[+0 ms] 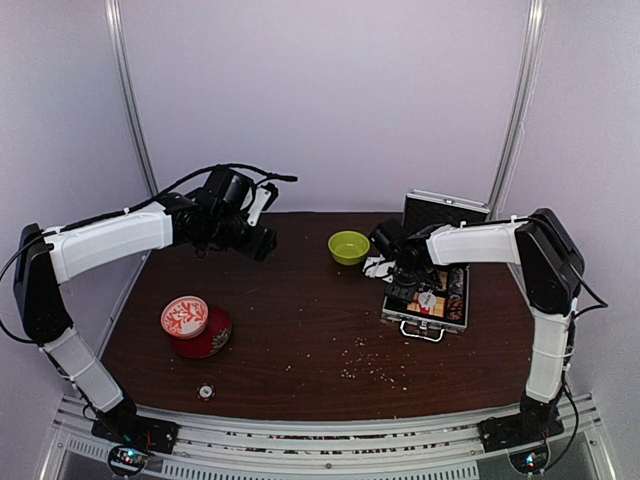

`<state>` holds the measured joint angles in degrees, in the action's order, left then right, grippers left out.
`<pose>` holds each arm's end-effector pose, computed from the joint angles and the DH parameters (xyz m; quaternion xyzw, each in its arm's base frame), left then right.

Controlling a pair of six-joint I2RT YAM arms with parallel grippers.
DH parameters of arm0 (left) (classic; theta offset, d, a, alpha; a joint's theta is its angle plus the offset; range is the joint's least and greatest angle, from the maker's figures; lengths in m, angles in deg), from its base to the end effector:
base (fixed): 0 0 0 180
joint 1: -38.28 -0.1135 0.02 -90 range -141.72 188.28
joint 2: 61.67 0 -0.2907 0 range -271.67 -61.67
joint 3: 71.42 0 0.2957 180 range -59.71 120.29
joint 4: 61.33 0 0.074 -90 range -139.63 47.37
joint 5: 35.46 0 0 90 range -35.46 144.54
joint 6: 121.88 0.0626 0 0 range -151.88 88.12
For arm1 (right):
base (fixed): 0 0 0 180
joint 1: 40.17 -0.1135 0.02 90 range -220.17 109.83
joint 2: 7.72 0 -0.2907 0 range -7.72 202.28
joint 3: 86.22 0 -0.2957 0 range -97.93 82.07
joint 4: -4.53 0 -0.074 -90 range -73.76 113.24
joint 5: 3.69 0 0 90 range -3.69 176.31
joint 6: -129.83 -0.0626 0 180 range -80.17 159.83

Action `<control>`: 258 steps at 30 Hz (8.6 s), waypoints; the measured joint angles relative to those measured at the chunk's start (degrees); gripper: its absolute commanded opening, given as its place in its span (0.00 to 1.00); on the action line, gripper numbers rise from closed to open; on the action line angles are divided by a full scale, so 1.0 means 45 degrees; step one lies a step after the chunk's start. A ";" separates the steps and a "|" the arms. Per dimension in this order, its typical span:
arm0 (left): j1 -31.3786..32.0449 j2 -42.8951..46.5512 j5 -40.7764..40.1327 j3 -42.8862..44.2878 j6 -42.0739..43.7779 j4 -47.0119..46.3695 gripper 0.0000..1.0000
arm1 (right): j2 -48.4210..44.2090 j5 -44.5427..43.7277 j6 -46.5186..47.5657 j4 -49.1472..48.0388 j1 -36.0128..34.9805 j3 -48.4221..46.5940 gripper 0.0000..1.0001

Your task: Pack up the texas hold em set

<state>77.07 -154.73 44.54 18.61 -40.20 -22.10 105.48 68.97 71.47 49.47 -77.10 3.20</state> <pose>0.3429 -0.2617 0.2969 0.2054 0.8882 -0.0880 0.4014 0.3777 0.2606 0.1433 -0.5220 0.8177 -0.1388 0.1990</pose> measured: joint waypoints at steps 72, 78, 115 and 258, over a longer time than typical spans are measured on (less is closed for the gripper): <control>0.2788 0.2341 0.2011 -0.7140 -0.5887 0.7189 0.72 | -0.4371 1.1142 0.1656 0.0646 0.0180 0.3871 0.54; 0.2788 0.2191 0.2565 -0.7766 -0.5887 0.6455 0.67 | -0.4367 1.1142 0.1661 0.0656 0.0180 0.3871 0.54; 0.4386 -0.6261 0.3099 0.2773 -0.3682 0.4789 0.38 | -0.4925 1.1608 0.1447 0.0738 0.2448 0.3886 0.51; 0.0253 0.0588 -0.0024 -0.0413 0.0355 -0.0627 0.60 | -0.2390 0.4702 0.0593 0.4663 -0.1409 -0.0797 0.36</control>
<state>78.20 -152.08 44.43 16.75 -38.60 -24.92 94.73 90.13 74.14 70.45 -83.44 -0.38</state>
